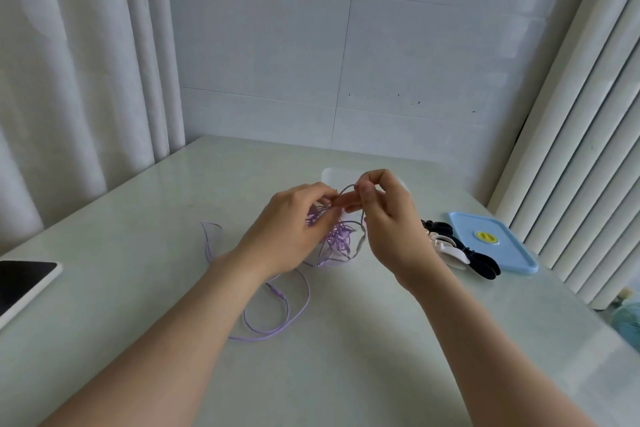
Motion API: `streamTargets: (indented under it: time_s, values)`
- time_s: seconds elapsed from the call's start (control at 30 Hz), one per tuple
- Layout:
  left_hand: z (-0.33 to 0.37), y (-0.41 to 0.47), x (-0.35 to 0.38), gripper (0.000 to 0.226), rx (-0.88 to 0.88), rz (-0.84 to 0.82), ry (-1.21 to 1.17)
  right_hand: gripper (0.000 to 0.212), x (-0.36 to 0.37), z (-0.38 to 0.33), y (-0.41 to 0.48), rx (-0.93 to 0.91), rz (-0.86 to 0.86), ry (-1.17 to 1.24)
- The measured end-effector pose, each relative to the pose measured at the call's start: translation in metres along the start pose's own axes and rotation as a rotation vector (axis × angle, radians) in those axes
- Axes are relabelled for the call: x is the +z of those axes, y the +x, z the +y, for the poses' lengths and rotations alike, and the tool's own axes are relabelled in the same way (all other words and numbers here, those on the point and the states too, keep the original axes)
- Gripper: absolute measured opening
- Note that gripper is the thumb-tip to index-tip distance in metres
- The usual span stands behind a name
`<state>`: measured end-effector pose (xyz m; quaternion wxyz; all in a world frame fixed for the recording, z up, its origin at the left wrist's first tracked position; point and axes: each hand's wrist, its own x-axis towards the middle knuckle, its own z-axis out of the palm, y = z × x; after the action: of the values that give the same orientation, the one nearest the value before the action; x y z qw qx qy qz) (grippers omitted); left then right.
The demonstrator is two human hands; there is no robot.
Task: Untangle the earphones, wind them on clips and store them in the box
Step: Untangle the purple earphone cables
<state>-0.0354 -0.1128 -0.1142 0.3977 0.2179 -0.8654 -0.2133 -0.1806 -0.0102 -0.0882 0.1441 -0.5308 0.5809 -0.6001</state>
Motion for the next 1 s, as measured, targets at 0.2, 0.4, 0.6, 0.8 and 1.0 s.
streamTargets:
  time_s: [0.2, 0.4, 0.6, 0.8, 1.0]
  values:
    - [-0.010, -0.003, -0.011, 0.022, -0.219, 0.077, 0.176, 0.022, -0.003, -0.014, 0.004, 0.167, 0.251, 0.581]
    - [-0.012, -0.004, -0.014, 0.048, -0.266, -0.058, 0.164, 0.016, -0.007, -0.021, 0.004, 0.148, 0.493, 0.751]
    - [-0.014, -0.002, -0.017, 0.049, -0.340, -0.011, 0.277, 0.057, -0.025, -0.009, 0.006, -0.055, 0.727, 0.229]
    - [-0.011, 0.000, -0.011, 0.028, -0.268, -0.059, 0.307, 0.073, -0.007, 0.002, 0.001, -0.152, 0.401, -0.464]
    - [-0.013, -0.001, -0.008, 0.025, -0.144, -0.047, 0.262, 0.039, 0.007, 0.019, 0.000, -0.177, 0.074, -0.654]
